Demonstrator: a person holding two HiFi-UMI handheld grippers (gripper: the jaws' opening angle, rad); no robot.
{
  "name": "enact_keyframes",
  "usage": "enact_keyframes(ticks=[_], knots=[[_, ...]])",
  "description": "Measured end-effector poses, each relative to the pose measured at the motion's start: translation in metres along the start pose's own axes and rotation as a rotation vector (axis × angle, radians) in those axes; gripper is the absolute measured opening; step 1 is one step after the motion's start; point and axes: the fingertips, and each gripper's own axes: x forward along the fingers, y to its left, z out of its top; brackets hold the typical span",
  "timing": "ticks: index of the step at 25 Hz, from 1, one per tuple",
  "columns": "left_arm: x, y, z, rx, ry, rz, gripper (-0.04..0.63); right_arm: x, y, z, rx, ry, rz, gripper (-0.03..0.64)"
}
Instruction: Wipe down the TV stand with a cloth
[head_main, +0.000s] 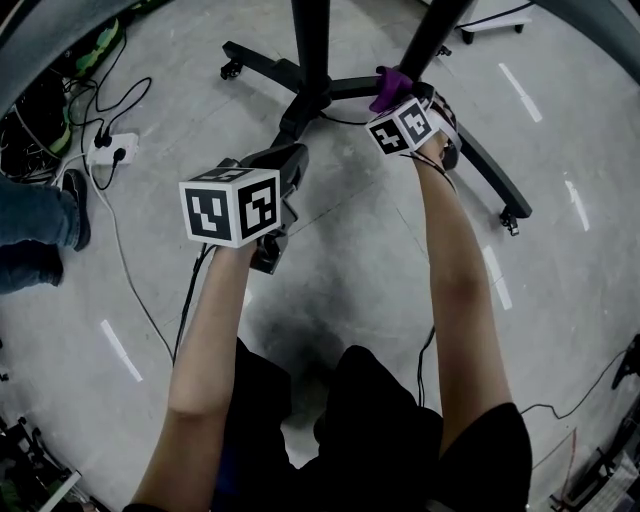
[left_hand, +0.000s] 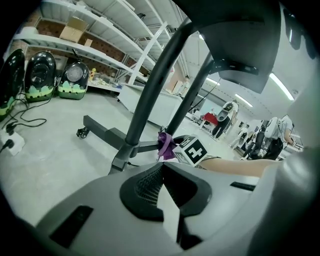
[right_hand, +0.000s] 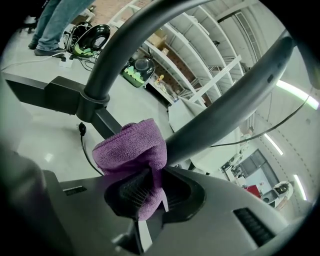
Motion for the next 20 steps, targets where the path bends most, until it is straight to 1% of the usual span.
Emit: enact_keyframes(ticks=[4, 12, 15, 20], knots=[[0.007, -0.008, -0.005, 0.006, 0.013, -0.002, 0.008, 0.000, -0.012, -0.014, 0.014, 0.006, -0.005, 0.077], [0.010, -0.011, -0.008, 0.017, 0.023, 0.010, 0.008, -0.003, -0.022, -0.021, 0.027, 0.013, -0.014, 0.077], [0.011, -0.011, -0.007, 0.013, 0.021, 0.009, 0.008, -0.004, -0.032, -0.025, 0.025, 0.022, -0.029, 0.077], [0.015, -0.014, -0.008, 0.011, 0.022, -0.001, 0.008, 0.000, -0.051, -0.036, 0.013, 0.052, -0.082, 0.077]])
